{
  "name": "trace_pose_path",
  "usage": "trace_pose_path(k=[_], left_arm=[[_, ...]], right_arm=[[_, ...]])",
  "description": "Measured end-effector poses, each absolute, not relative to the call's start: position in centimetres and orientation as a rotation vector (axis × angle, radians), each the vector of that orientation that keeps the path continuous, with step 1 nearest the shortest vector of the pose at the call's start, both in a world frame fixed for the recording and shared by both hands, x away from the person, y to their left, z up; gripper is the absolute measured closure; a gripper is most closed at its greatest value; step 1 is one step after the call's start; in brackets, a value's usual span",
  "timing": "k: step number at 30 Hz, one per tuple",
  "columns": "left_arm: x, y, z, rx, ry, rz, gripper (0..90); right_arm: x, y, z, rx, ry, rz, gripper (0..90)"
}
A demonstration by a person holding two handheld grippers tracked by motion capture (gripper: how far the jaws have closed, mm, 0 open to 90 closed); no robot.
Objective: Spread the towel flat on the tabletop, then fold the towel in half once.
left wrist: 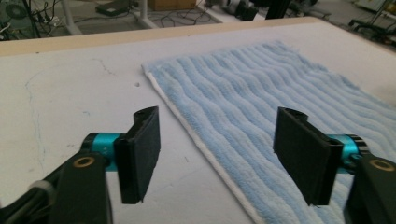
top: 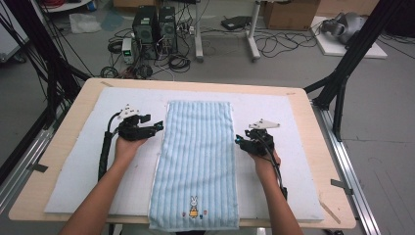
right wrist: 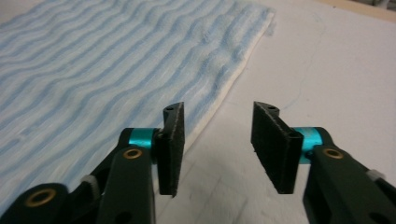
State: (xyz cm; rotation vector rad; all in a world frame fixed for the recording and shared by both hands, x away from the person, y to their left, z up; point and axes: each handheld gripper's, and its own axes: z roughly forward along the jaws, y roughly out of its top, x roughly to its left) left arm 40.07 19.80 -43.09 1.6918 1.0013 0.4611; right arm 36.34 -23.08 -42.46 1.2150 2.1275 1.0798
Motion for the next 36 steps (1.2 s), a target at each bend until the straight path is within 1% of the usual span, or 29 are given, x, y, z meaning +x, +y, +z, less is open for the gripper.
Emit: trace_pose_path(k=[2, 3, 7, 10, 12, 16, 22, 26, 36], left_arm=[[39.6, 20.0, -43.0, 1.677, 0.992, 0.459, 20.3], [39.3, 20.1, -42.9, 1.682, 0.983, 0.46, 19.3], [38.2, 21.0, -42.6, 1.658, 0.949, 0.45, 19.2], [37.4, 21.6, -42.4, 1.651, 0.913, 0.428, 19.3], [37.0, 21.9, -42.5, 1.642, 0.885, 0.44, 19.5], [37.1, 22.2, -42.2, 1.638, 0.817, 0.481, 21.3], [37.1, 22.4, -42.5, 1.669, 0.859, 0.453, 21.6], [36.8, 22.9, -42.5, 1.645, 0.899, 0.435, 20.6], [36.4, 23.2, -42.4, 1.626, 0.925, 0.436, 19.6]], right_arm=[[35.6, -23.4, -42.2, 1.195, 2.122, 1.082, 41.6], [35.1, -23.6, -42.0, 1.19, 2.117, 1.096, 36.1], [34.0, -24.3, -41.8, 1.183, 2.115, 1.109, 19.3], [33.3, -24.9, -41.8, 1.184, 2.112, 1.123, 11.4], [33.0, -25.1, -41.5, 1.142, 2.13, 1.083, 11.3], [33.1, -25.8, -41.3, 1.162, 2.105, 1.13, 11.3], [33.2, -26.3, -41.2, 1.193, 2.071, 1.121, 11.3], [33.3, -26.5, -41.2, 1.195, 2.075, 1.127, 11.3], [33.6, -26.3, -41.1, 1.208, 2.066, 1.153, 11.2]])
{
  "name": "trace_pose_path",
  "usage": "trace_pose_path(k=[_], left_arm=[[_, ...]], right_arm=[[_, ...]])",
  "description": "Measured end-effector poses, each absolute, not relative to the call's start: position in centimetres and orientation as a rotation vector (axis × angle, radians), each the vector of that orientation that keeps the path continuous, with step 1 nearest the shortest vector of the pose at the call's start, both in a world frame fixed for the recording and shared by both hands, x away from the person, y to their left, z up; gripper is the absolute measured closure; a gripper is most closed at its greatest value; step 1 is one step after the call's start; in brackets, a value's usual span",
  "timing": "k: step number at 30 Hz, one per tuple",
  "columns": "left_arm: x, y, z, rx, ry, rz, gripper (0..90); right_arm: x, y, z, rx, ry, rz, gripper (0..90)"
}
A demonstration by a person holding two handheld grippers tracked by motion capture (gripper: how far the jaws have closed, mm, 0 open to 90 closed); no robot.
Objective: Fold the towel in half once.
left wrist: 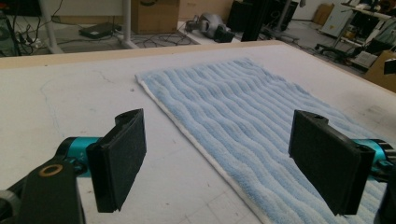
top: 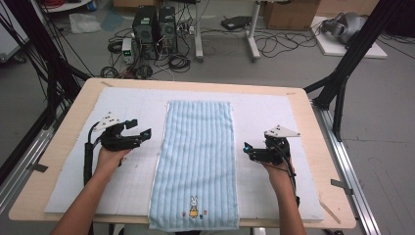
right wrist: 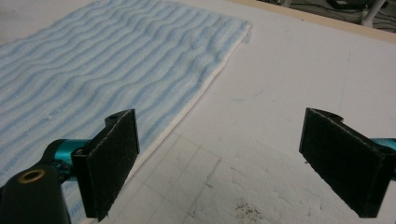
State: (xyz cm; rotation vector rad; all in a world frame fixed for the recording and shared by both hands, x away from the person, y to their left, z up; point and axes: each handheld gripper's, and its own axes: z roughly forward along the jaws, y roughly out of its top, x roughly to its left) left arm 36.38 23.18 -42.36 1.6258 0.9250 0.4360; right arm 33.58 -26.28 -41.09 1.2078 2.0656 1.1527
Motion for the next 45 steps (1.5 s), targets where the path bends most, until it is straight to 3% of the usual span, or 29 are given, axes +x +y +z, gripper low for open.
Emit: trace_pose_path(k=[19, 34, 45], left_arm=[[39.5, 21.5, -42.0, 1.672, 0.995, 0.413, 23.8], [44.0, 17.7, -43.4, 1.834, 1.11, 0.376, 42.7], [44.1, 15.9, -44.6, 1.95, 1.08, 0.41, 50.0]], right_arm=[[33.6, -26.2, -41.0, 1.194, 2.076, 1.171, 11.2], [33.6, -25.9, -41.0, 1.184, 2.104, 1.179, 11.3], [33.6, -26.1, -41.0, 1.205, 2.091, 1.193, 11.2]])
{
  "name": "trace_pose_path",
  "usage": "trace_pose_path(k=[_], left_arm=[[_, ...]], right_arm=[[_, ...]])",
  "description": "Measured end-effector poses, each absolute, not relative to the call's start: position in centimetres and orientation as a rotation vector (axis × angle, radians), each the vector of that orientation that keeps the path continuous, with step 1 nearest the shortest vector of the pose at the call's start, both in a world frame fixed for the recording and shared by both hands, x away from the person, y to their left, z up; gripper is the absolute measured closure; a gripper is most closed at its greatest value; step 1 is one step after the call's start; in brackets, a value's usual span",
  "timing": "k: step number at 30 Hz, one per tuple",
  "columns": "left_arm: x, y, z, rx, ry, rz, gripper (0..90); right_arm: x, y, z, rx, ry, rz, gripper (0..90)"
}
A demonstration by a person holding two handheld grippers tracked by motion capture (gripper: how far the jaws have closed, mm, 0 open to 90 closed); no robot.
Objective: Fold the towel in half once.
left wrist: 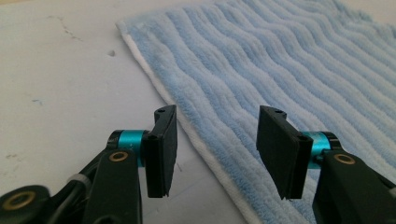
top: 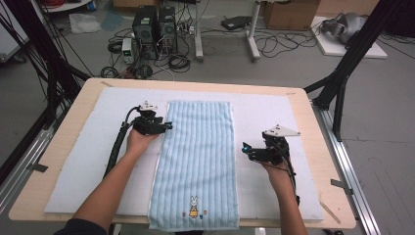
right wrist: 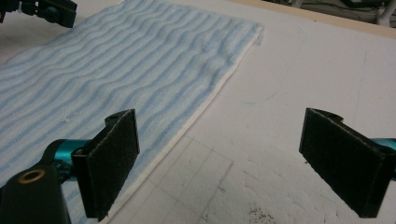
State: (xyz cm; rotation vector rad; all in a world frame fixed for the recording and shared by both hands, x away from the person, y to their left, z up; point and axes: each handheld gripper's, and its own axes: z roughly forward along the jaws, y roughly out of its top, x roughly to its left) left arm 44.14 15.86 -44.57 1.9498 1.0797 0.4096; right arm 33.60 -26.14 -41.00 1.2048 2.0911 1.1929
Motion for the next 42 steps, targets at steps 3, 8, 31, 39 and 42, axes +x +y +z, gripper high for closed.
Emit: trace_pose_path(k=[3, 8, 31, 39, 42], left_arm=[[44.0, 15.5, -44.8, 2.014, 1.04, 0.42, 58.2], [43.8, 15.2, -44.9, 2.032, 1.006, 0.413, 76.7], [43.6, 16.0, -43.6, 1.9, 1.004, 0.363, 87.1], [43.6, 16.1, -43.6, 1.882, 1.014, 0.347, 87.2], [43.7, 16.2, -43.5, 1.885, 1.013, 0.344, 87.2]], right_arm=[[33.6, -26.1, -41.0, 1.206, 2.091, 1.192, 11.2], [33.6, -26.1, -41.0, 1.212, 2.092, 1.197, 11.2], [37.6, -24.0, -41.8, 1.313, 2.116, 1.17, 11.4], [41.2, -21.7, -42.5, 1.332, 2.184, 1.113, 18.2], [42.3, -20.9, -42.8, 1.349, 2.193, 1.064, 23.8]])
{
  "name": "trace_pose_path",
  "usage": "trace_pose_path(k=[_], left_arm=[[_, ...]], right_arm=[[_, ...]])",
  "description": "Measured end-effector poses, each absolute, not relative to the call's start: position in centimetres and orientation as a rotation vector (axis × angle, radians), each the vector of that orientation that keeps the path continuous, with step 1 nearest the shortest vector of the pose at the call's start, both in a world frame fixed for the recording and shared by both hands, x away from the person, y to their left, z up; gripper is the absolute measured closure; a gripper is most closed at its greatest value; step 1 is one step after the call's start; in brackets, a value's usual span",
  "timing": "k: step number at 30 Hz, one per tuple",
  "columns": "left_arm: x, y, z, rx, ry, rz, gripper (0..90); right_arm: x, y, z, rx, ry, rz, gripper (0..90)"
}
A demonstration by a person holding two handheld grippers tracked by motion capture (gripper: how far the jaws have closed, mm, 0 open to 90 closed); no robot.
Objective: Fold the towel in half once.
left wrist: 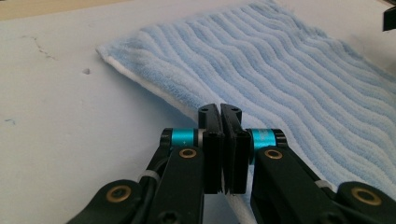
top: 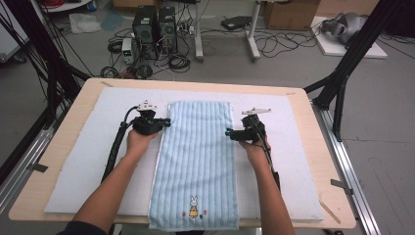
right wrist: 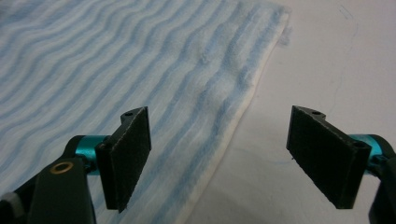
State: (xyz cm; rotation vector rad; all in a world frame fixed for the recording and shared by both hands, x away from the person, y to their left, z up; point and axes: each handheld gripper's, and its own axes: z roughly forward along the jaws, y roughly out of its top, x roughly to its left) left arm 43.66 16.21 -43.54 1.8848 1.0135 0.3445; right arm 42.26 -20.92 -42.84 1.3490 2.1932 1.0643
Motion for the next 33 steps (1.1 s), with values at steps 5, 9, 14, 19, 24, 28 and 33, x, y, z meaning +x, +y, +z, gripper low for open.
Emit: trace_pose_path(k=[5, 9, 14, 19, 24, 28, 33], left_arm=[[43.7, 16.3, -43.6, 1.885, 1.02, 0.34, 87.2], [43.6, 16.3, -43.5, 1.885, 1.017, 0.339, 87.2], [43.6, 16.4, -43.6, 1.88, 1.02, 0.336, 87.2], [43.6, 16.5, -43.8, 1.887, 1.022, 0.334, 87.2], [43.8, 16.6, -43.7, 1.862, 1.037, 0.35, 87.3], [44.5, 17.1, -43.5, 1.788, 1.082, 0.343, 87.4], [45.2, 17.5, -43.2, 1.737, 1.116, 0.331, 87.3]], right_arm=[[43.5, -19.8, -43.2, 1.368, 2.208, 1.035, 42.8], [44.0, -19.1, -43.7, 1.376, 2.238, 1.006, 49.9], [44.1, -18.8, -43.9, 1.396, 2.24, 0.952, 57.0], [44.1, -18.9, -43.9, 1.371, 2.254, 0.935, 71.9], [44.2, -18.9, -43.9, 1.34, 2.259, 0.93, 86.3], [44.5, -18.9, -43.6, 1.349, 2.225, 0.961, 86.3], [45.1, -18.7, -42.7, 1.341, 2.164, 1.01, 86.3]])
